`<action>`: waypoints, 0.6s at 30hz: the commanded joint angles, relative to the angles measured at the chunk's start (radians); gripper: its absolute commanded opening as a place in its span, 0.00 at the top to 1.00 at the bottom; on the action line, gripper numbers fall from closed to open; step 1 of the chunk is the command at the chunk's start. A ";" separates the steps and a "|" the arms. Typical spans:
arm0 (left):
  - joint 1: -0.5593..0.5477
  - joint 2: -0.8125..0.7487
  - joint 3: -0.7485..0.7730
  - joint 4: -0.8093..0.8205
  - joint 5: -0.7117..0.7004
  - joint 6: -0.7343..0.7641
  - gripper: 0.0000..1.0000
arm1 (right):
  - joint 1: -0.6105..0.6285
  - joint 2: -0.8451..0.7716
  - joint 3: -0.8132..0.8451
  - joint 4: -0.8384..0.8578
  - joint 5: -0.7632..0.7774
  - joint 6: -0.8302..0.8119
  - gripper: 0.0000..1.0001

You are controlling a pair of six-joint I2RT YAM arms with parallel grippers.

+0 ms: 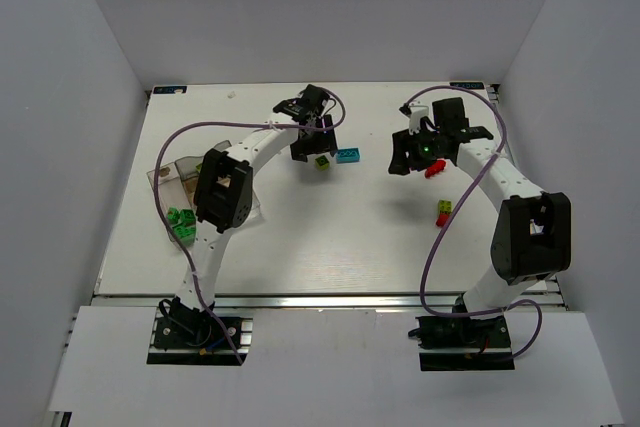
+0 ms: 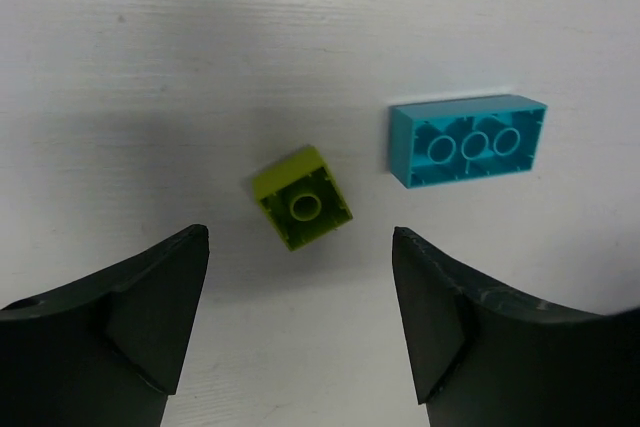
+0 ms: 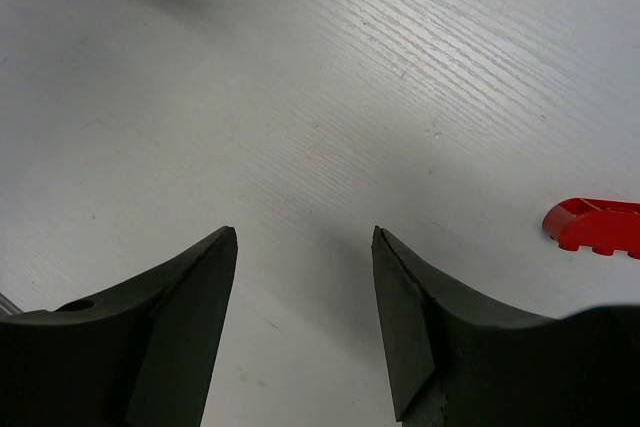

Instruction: Sort the legos into containers by color

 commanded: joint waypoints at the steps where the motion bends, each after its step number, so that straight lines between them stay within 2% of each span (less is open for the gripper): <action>1: -0.009 -0.011 0.044 -0.029 -0.091 -0.024 0.17 | -0.014 -0.020 0.008 0.034 -0.006 0.007 0.37; 8: -0.018 0.057 0.095 -0.029 -0.071 -0.029 0.20 | -0.021 -0.019 0.013 0.032 -0.010 0.010 0.38; 18: -0.028 0.109 0.126 -0.053 -0.074 -0.026 0.33 | -0.032 -0.025 0.003 0.035 -0.018 0.016 0.37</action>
